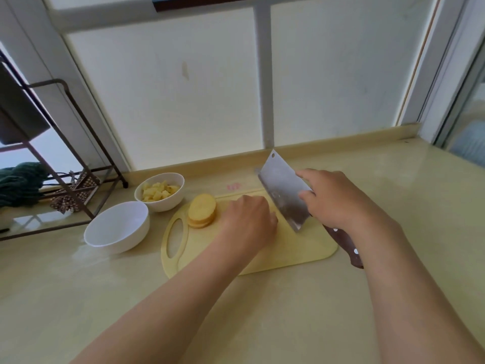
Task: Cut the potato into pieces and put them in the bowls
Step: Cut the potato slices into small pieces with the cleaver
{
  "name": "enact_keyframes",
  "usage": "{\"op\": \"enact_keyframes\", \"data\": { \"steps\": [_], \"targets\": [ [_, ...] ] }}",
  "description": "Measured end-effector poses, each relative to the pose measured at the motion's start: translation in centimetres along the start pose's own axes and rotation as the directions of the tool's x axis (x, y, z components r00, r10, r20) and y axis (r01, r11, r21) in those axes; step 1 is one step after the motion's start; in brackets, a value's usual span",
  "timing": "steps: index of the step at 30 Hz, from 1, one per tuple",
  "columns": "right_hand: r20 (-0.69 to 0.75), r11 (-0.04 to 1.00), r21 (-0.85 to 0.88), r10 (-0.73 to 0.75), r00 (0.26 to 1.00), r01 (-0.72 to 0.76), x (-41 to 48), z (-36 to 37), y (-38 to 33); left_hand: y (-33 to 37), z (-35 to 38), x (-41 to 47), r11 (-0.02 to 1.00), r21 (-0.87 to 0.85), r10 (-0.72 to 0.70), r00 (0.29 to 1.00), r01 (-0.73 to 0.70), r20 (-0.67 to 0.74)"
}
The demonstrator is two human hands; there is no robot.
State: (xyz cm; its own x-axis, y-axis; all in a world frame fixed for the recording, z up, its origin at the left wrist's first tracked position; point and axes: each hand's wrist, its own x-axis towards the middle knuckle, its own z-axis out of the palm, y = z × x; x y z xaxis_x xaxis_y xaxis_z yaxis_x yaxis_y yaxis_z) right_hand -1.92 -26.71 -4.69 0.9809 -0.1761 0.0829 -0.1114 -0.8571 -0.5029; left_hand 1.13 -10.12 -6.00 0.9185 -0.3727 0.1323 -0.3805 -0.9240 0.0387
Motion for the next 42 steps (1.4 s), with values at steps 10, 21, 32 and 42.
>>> {"op": "enact_keyframes", "data": {
  "steps": [10,21,32,42],
  "targets": [
    [0.014,0.999,-0.027,-0.038,0.999,0.038,-0.3,0.0,-0.7,-5.3,-0.2,-2.7,0.927,-0.367,0.117,0.989,-0.075,0.093],
    [0.053,0.996,-0.076,-0.047,0.998,0.051,-1.1,-0.5,-1.8,-5.6,2.2,-1.1,0.826,-0.273,0.494,0.867,-0.493,-0.071],
    [0.195,0.998,-0.065,-0.011,0.981,0.024,-2.2,-0.2,-3.8,-6.3,4.1,-0.8,0.685,-0.333,0.580,0.761,-0.648,-0.290],
    [0.307,0.993,0.000,0.114,0.945,-0.120,-2.7,-0.4,-6.1,-6.5,4.3,-0.7,0.665,-0.319,0.617,0.737,-0.676,-0.276]
  ]
}}
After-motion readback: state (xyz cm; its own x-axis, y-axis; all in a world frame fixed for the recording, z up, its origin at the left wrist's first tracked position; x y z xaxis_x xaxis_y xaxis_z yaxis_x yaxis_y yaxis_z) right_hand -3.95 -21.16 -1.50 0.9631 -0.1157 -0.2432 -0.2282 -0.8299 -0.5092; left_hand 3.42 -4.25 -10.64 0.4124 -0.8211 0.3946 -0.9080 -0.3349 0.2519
